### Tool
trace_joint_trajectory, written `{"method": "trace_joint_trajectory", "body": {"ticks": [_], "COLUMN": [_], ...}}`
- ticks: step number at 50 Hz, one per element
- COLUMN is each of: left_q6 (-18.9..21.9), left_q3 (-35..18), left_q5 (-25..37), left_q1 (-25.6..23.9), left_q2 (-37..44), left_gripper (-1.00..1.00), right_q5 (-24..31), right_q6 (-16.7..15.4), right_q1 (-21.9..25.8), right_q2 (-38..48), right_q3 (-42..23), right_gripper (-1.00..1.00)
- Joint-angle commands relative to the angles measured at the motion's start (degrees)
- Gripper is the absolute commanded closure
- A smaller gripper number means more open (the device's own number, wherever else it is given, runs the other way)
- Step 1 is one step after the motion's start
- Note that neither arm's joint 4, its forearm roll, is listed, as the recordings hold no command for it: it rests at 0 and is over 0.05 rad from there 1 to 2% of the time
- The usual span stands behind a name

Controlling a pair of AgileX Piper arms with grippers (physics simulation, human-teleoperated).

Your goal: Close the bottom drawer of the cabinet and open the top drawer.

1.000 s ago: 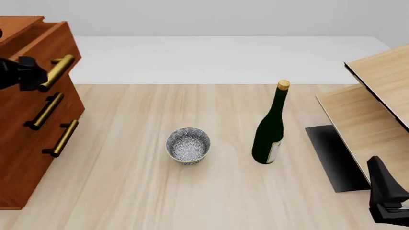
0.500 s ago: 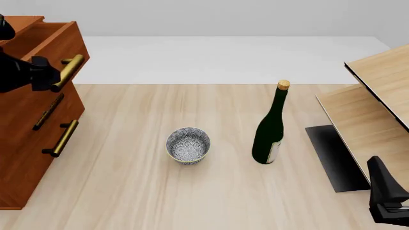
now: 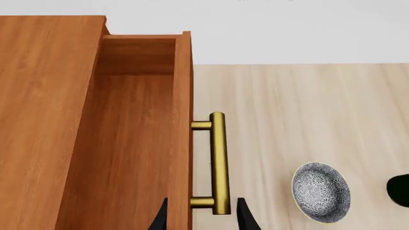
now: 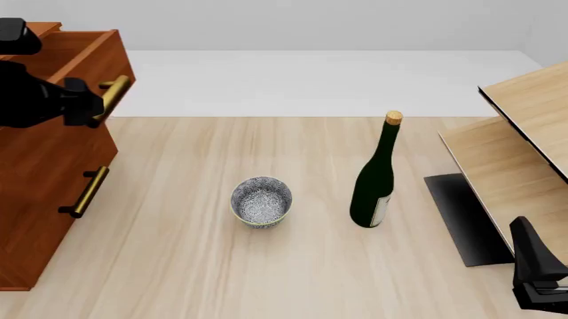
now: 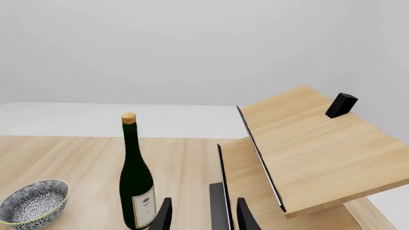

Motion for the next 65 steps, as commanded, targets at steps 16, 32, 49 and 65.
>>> {"method": "trace_joint_trajectory", "body": {"ticks": [16,32,49,65], "left_q6": [-1.92,-3.2,-4.34,-6.19], "left_q3": [0.59,1.12,0.96,1.45], "left_q5": [-0.85,-1.85,-2.57,-3.85], "left_q1": [-4.99,-8.47,-11.74,-15.67], "left_q2": [0.9,1.6,2.6,3.62], "left_gripper": [-1.0,-1.0,-1.0,-1.0], "right_q5": [0.01,-0.01,-0.01,0.0], "right_q6": [0.02,0.01,0.18,0.13], "right_q1": [-0.01,-0.02,-0.56,-0.57], "right_q2": [0.0,0.0,0.0,0.01], "right_q3": [0.0,0.0,-0.1,-0.14], "right_gripper": [-1.0,-1.0,-1.0,-1.0]}}
